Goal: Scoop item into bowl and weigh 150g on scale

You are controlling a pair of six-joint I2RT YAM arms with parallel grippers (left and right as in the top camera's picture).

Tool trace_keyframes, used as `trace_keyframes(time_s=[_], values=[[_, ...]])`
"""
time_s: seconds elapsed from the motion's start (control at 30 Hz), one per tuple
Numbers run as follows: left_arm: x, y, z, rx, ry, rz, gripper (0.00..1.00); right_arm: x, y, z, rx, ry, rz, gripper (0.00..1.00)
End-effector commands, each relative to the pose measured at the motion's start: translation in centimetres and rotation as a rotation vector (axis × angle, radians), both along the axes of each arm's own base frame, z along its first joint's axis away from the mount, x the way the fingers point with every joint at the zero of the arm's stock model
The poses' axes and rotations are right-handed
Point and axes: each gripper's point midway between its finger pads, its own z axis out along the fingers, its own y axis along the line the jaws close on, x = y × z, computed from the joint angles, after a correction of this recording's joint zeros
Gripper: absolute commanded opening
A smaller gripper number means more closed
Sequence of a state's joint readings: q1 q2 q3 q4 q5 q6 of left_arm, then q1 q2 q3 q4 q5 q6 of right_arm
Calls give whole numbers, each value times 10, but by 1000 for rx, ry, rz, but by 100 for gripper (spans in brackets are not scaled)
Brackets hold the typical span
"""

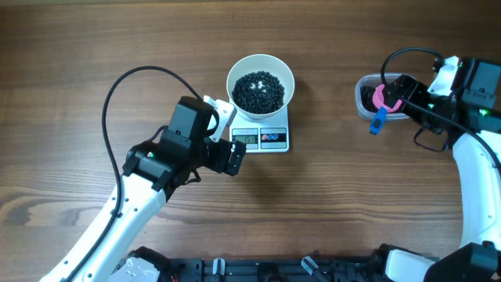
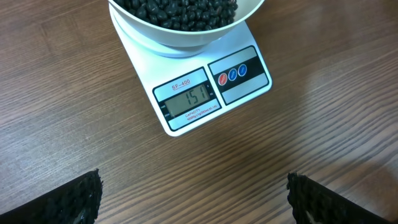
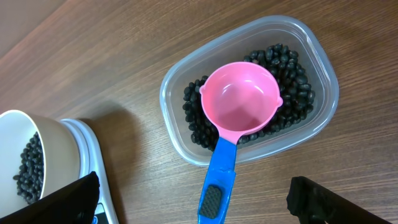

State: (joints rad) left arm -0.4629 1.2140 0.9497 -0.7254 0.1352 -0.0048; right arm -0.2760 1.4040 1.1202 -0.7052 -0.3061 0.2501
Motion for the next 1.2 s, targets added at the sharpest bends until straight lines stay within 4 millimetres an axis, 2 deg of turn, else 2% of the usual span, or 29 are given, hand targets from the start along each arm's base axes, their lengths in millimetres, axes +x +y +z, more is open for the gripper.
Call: trace_keyframes(time_s=[0.0,0.13,0.4,0.57,0.73,0.87,0.97,1.17], values=[[4,-2,6,-5,-17,1,100,1,0,-2,13,4,-12,100],[4,-2,6,-5,-16,1,100,1,0,-2,20,4,-20,100],[4,-2,6,-5,-17,1,100,2,-1,-1,254,58,-341,100],[4,-2,6,-5,-17,1,100,3,-2,-1,280,63,-389,100],[4,-2,6,-5,-17,1,100,-7,2,-7,260,104,-340,100],[4,-2,6,-5,-17,1,100,-36,10,-23,106,197,-92,100],[4,-2,6,-5,-16,1,100,-54,12,-30,61,262,-15,100],[4,-2,6,-5,-16,1,100,-52,11,-29,62,253,-22,100]])
